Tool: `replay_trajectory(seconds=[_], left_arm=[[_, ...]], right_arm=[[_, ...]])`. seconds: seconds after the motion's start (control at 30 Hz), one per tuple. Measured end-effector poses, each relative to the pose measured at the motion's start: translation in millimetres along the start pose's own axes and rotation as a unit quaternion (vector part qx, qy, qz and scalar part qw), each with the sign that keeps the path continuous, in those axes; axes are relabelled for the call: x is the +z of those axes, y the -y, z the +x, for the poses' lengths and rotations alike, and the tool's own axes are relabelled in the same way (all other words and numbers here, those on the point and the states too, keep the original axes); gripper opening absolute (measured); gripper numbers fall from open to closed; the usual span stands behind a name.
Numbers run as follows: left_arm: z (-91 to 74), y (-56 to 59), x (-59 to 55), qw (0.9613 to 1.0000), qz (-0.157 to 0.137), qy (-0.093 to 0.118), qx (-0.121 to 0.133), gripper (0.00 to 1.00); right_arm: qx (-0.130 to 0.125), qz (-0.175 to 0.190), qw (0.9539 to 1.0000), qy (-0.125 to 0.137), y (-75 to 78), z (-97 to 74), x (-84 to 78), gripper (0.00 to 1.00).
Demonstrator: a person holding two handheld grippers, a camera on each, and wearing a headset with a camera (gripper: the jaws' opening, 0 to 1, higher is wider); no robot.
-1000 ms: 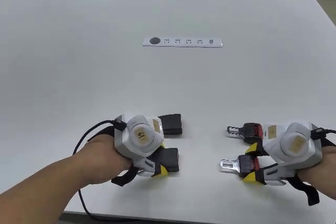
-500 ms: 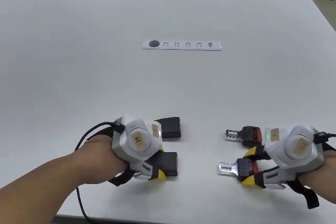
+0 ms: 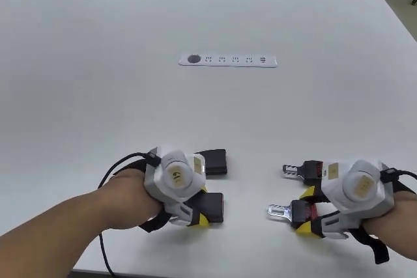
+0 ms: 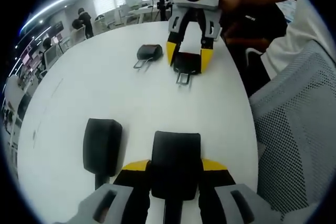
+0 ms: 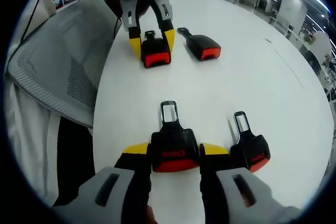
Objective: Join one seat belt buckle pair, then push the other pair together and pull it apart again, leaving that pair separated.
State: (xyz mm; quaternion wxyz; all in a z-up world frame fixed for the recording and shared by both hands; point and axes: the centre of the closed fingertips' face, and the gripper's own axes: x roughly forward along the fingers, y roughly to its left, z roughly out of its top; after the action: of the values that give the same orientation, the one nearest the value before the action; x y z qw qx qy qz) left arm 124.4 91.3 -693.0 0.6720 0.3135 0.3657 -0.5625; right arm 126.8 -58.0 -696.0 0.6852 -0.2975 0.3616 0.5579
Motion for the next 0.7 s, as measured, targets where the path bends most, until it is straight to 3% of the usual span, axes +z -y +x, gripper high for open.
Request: replay_trajectory(seconds=[0.3,0.7], left_arm=[[-0.3,1.2,0.5,1.0000,0.000,0.000,-0.001,0.36],[0.8,1.9,0.9,0.9999,0.011,-0.004,-0.007,0.36]], right_arm=[[-0.001,-0.002,0.9993,0.038,-16.1,20.1,34.0,0.35],[0.002,-0.009,0.9984,0.057,-19.9,36.8,62.0,0.35]])
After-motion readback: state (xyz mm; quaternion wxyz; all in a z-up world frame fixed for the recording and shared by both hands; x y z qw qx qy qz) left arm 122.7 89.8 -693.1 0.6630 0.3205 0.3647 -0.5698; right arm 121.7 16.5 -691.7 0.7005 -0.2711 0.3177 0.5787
